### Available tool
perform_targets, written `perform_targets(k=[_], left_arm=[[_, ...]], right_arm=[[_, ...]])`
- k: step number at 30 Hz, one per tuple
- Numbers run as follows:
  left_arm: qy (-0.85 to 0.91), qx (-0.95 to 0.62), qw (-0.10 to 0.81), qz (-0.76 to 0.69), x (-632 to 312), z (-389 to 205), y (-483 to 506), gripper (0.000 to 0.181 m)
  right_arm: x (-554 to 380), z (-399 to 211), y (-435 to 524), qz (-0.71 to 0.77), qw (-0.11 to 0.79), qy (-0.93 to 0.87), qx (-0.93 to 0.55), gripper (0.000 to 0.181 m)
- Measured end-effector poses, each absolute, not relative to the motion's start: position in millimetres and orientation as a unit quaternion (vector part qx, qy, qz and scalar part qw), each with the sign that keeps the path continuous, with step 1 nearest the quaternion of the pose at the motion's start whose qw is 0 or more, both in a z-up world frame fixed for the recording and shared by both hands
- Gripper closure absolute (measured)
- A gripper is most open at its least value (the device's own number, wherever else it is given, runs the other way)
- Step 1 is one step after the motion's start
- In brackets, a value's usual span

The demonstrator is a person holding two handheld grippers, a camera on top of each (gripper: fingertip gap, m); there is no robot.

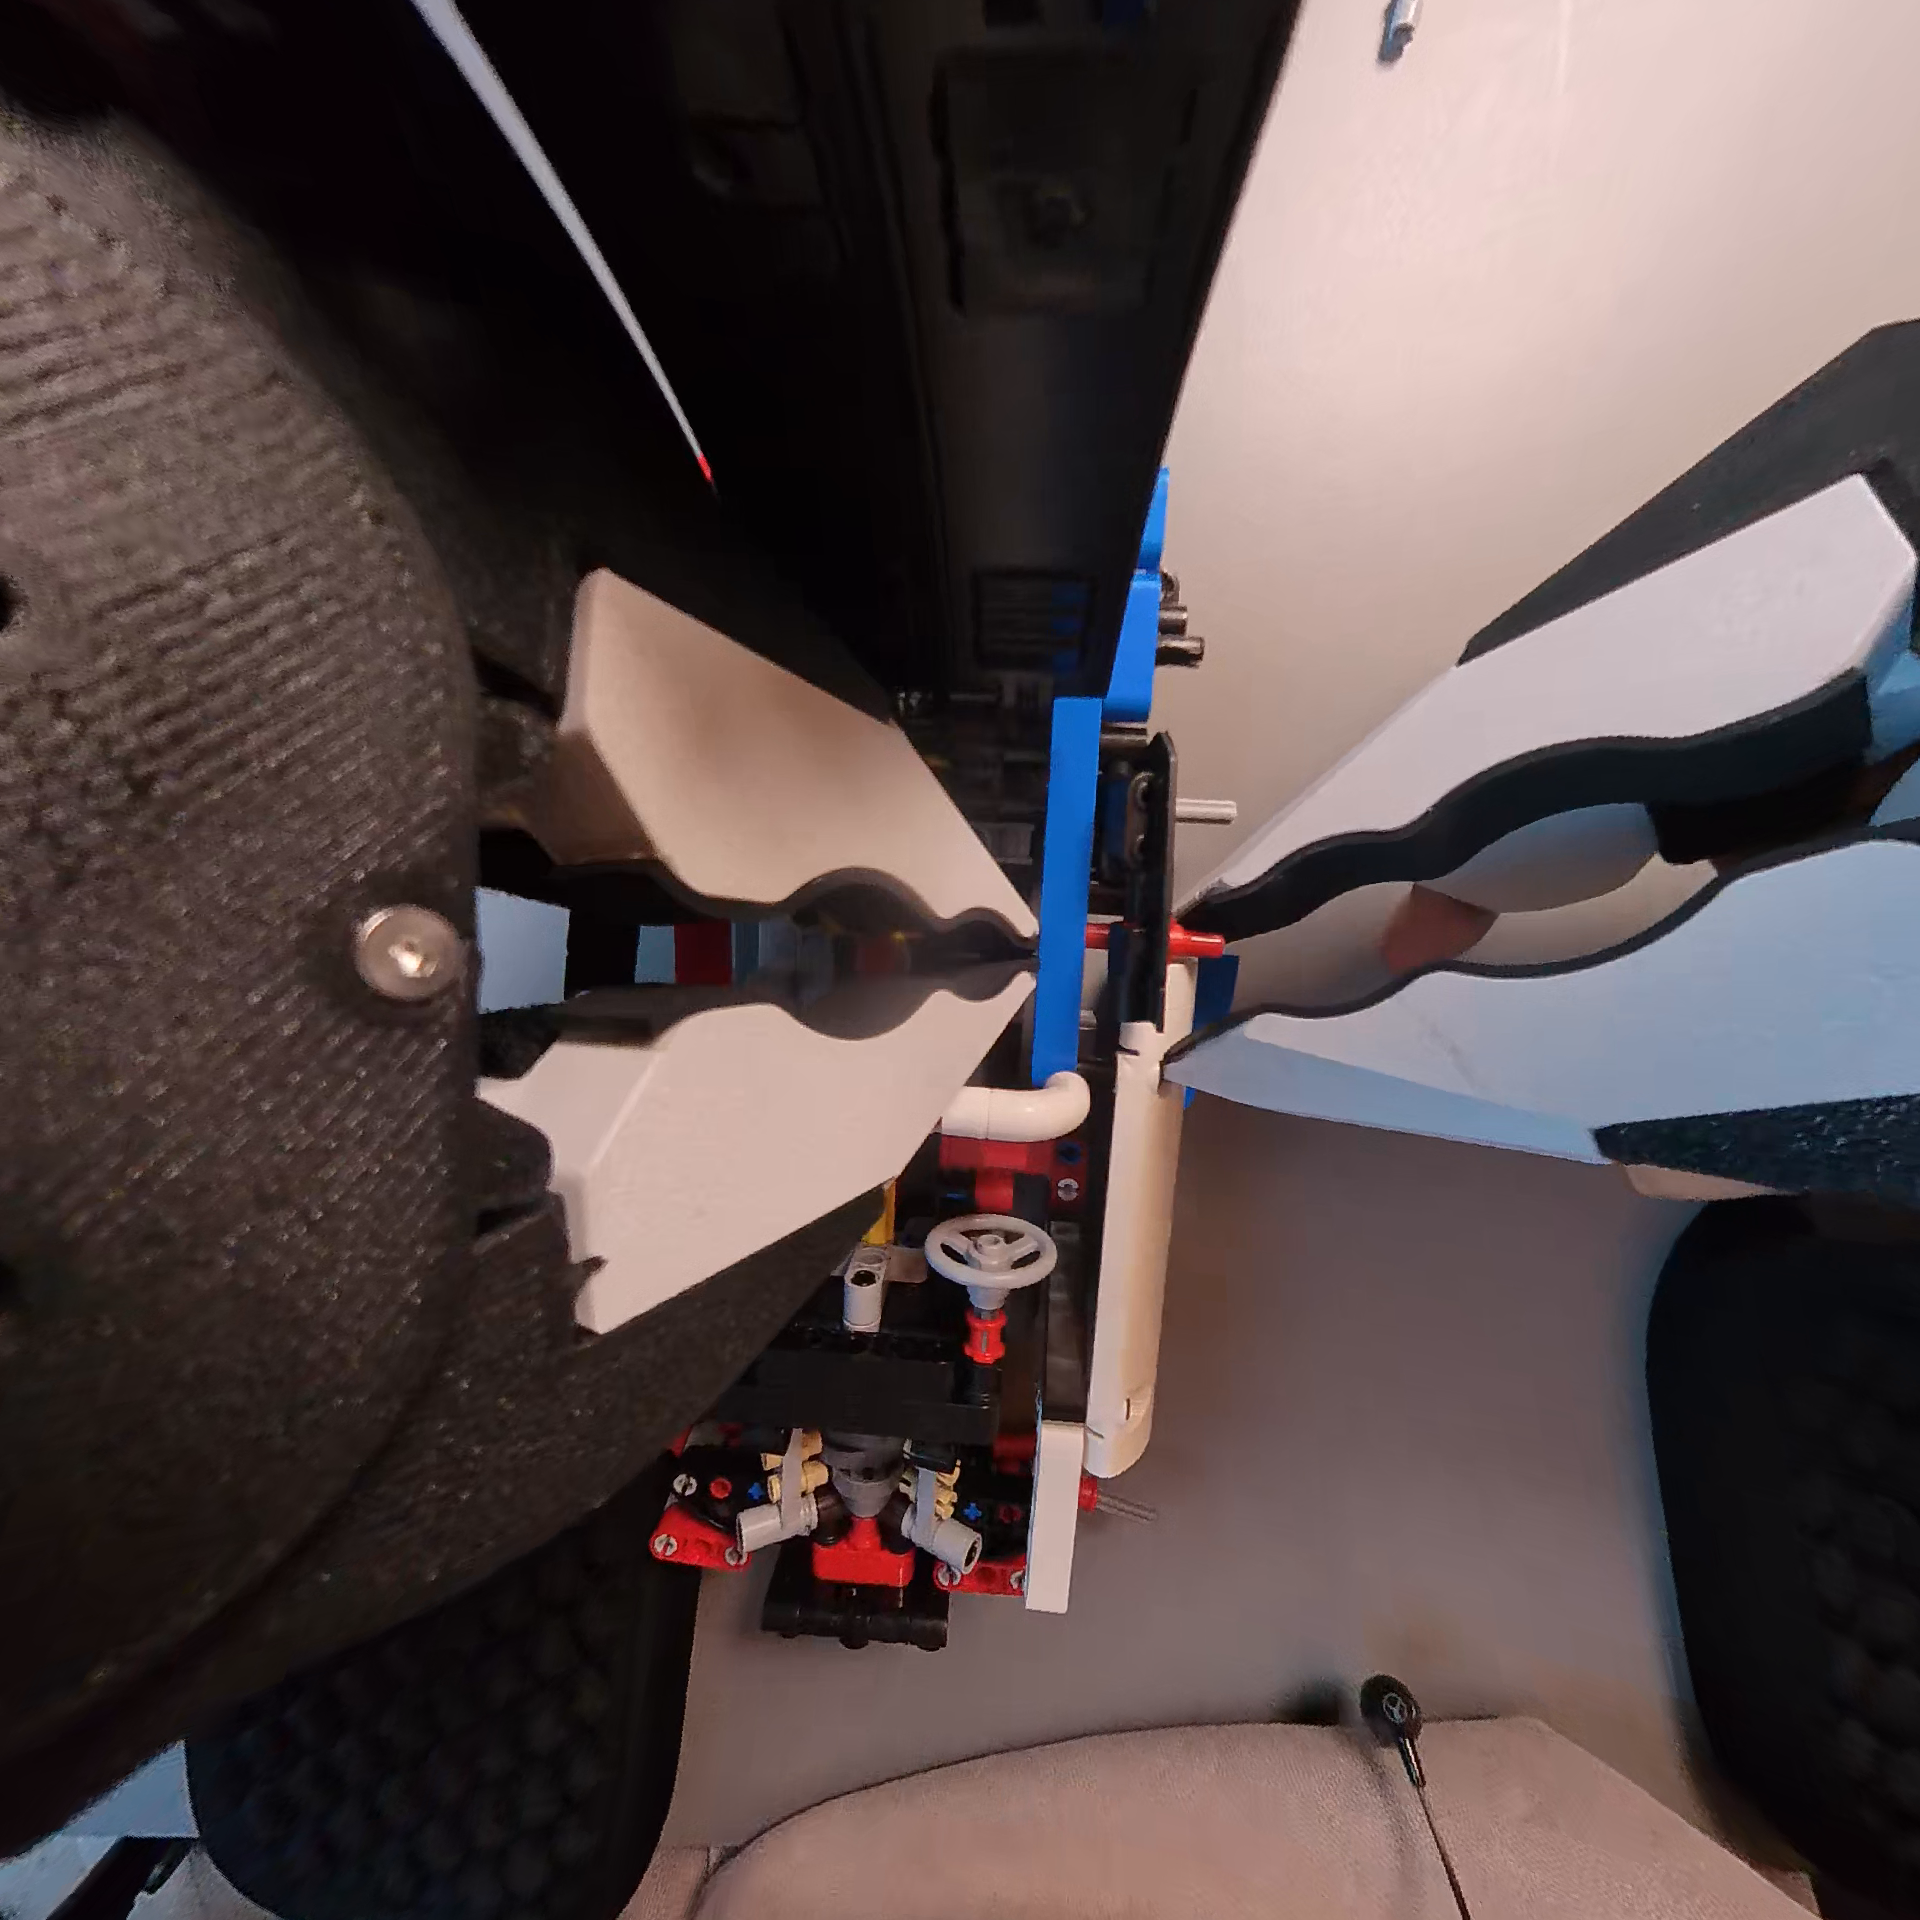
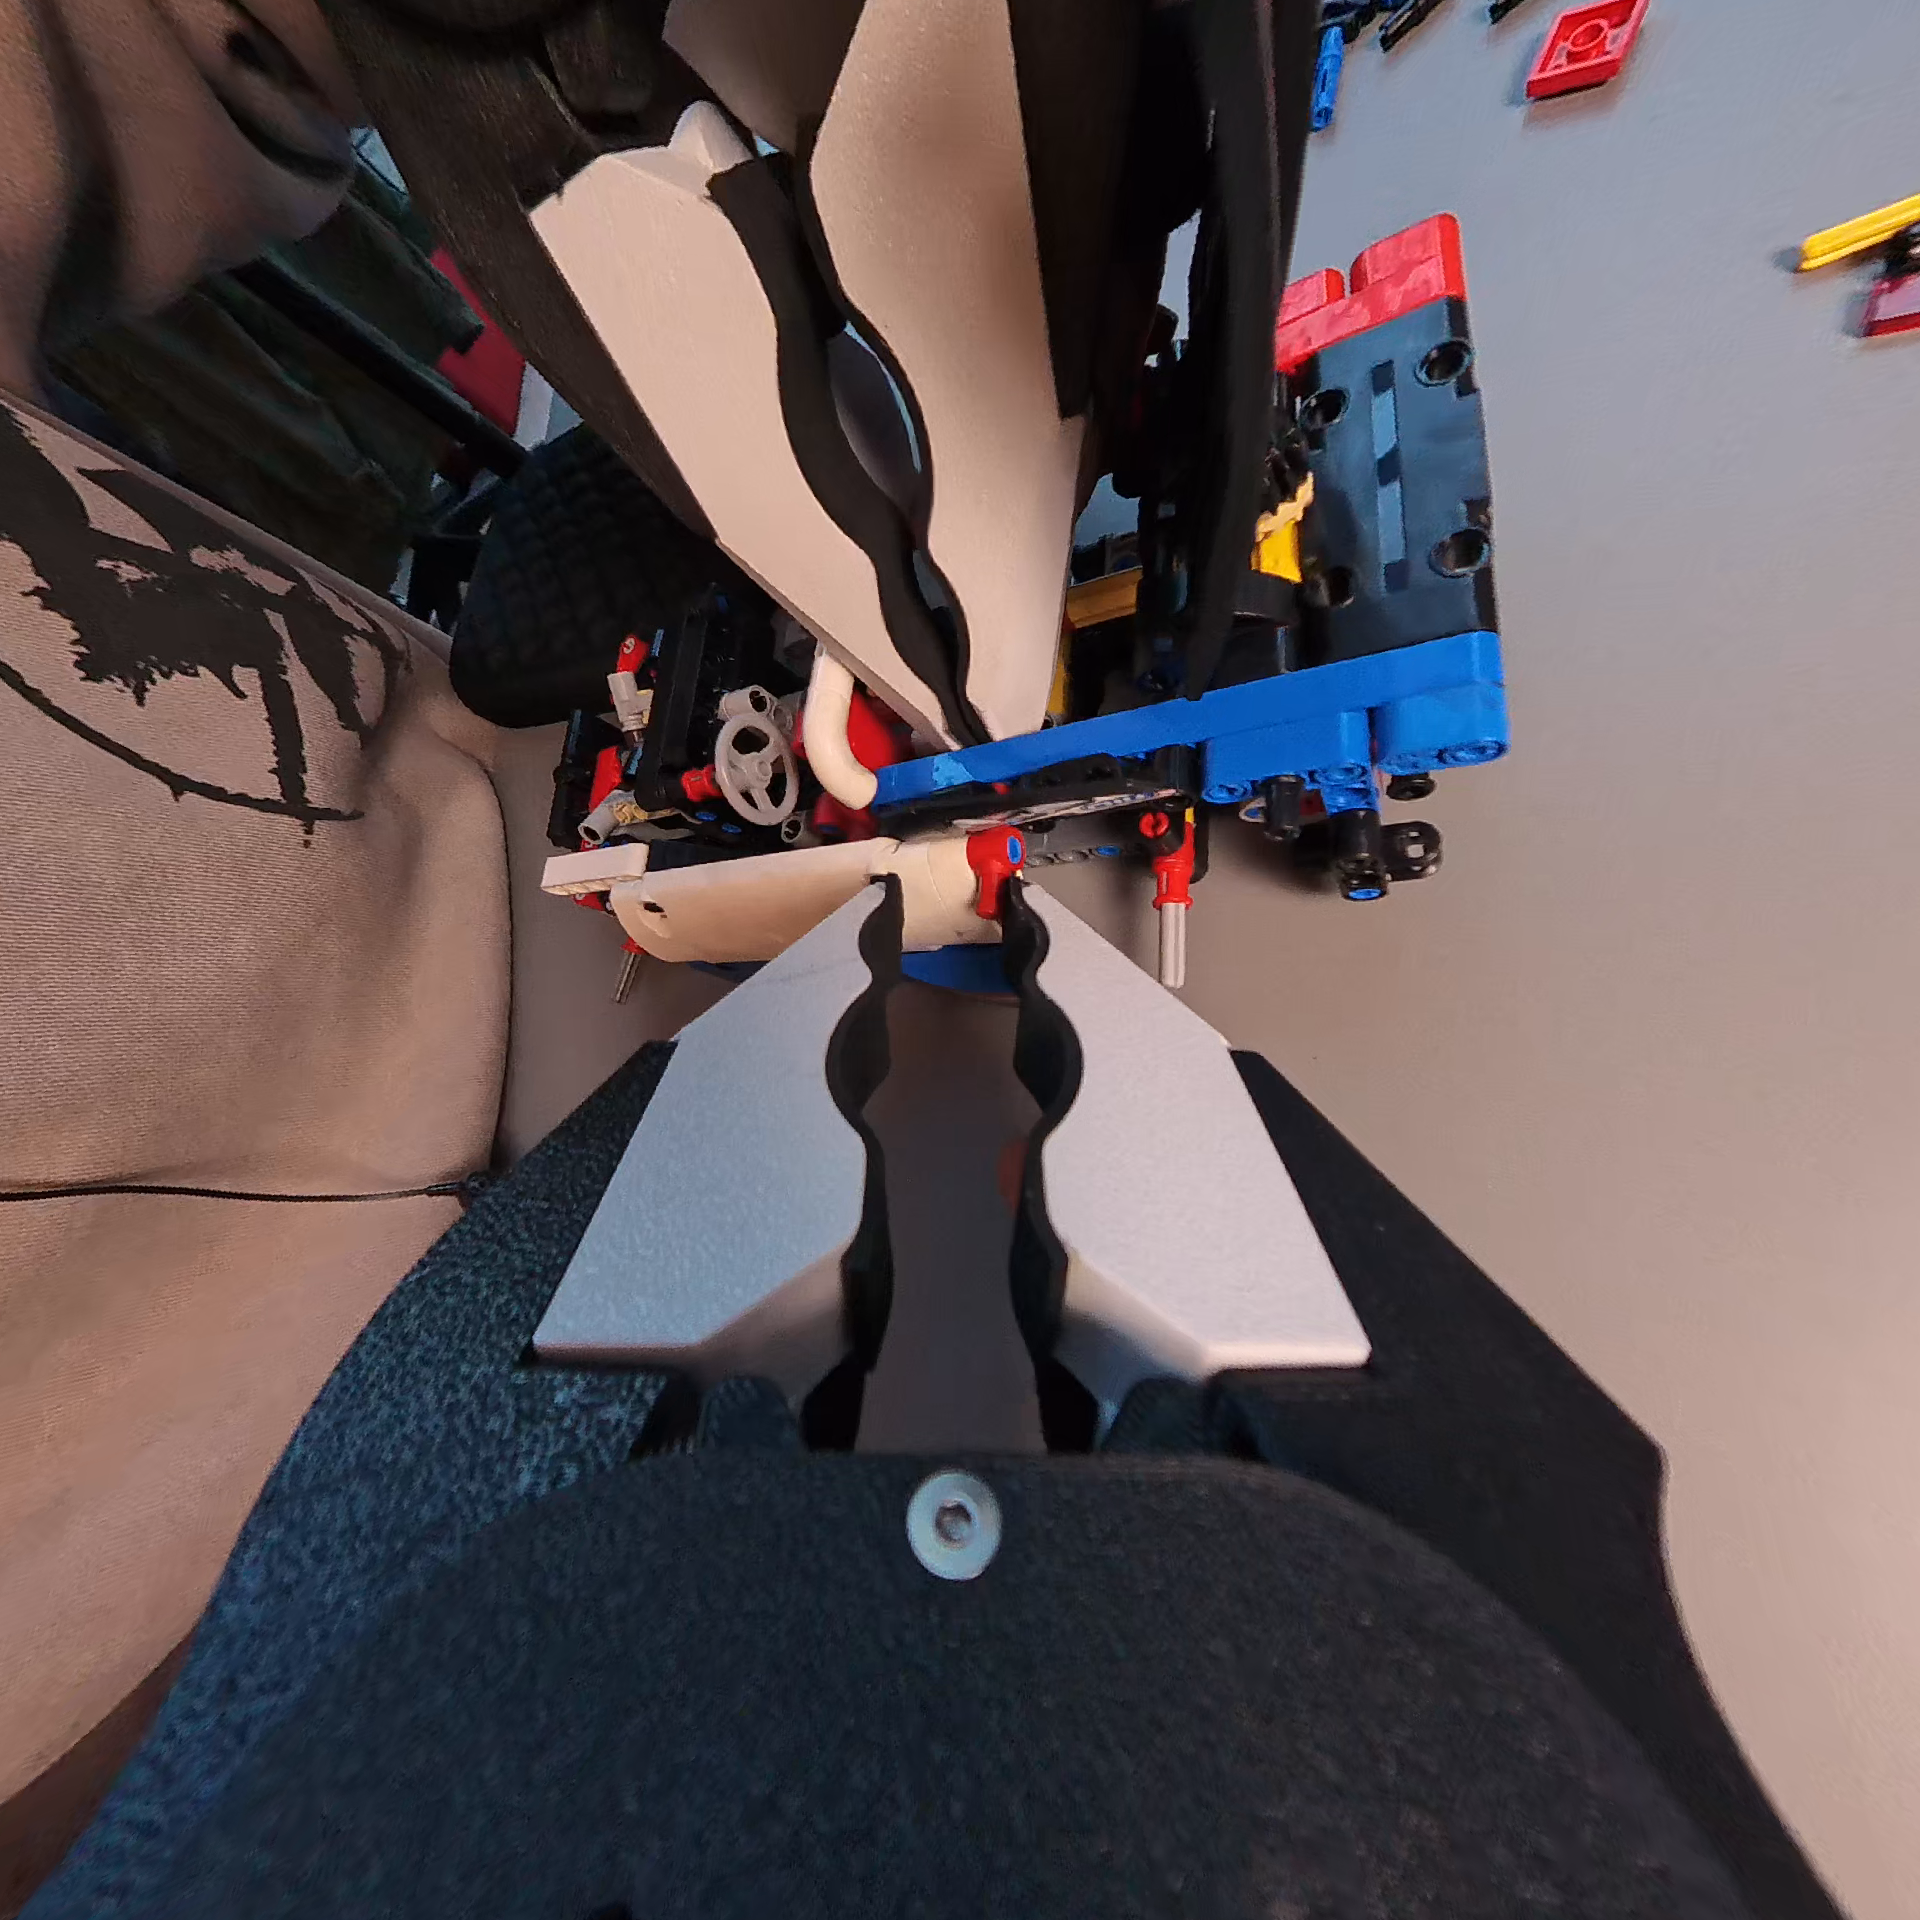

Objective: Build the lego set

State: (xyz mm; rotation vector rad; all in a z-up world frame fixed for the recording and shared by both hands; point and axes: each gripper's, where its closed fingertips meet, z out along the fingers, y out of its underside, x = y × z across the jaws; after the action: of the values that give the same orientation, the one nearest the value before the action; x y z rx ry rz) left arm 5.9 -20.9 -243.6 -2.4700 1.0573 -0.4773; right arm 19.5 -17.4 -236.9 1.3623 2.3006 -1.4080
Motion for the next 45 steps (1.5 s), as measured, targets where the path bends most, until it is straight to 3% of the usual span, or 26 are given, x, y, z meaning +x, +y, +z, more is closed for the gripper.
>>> perform_targets(k=[20,29,32,45], left_arm=[[0.408,-0.872,0.224,-0.152,7.8,-242.3,-13.1,0.181],[0.402,-0.874,0.229,-0.147,7.9,-242.5,-12.2,0.181],[0.400,-0.875,0.232,-0.144,8.0,-242.5,-12.1,0.181],[0.395,-0.875,0.235,-0.149,8.4,-242.7,-12.3,0.181]], right_arm=[[22.9,-228.5,-7.3,-0.557,0.053,0.694,0.453,0.161],[21.3,-237.3,-16.0,-0.512,-0.012,0.658,0.552,0.137],[21.3,-235.0,-17.6,-0.511,-0.021,0.658,0.554,0.144],[19.2,-237.5,-18.3,-0.529,-0.005,0.638,0.559,0.142]])
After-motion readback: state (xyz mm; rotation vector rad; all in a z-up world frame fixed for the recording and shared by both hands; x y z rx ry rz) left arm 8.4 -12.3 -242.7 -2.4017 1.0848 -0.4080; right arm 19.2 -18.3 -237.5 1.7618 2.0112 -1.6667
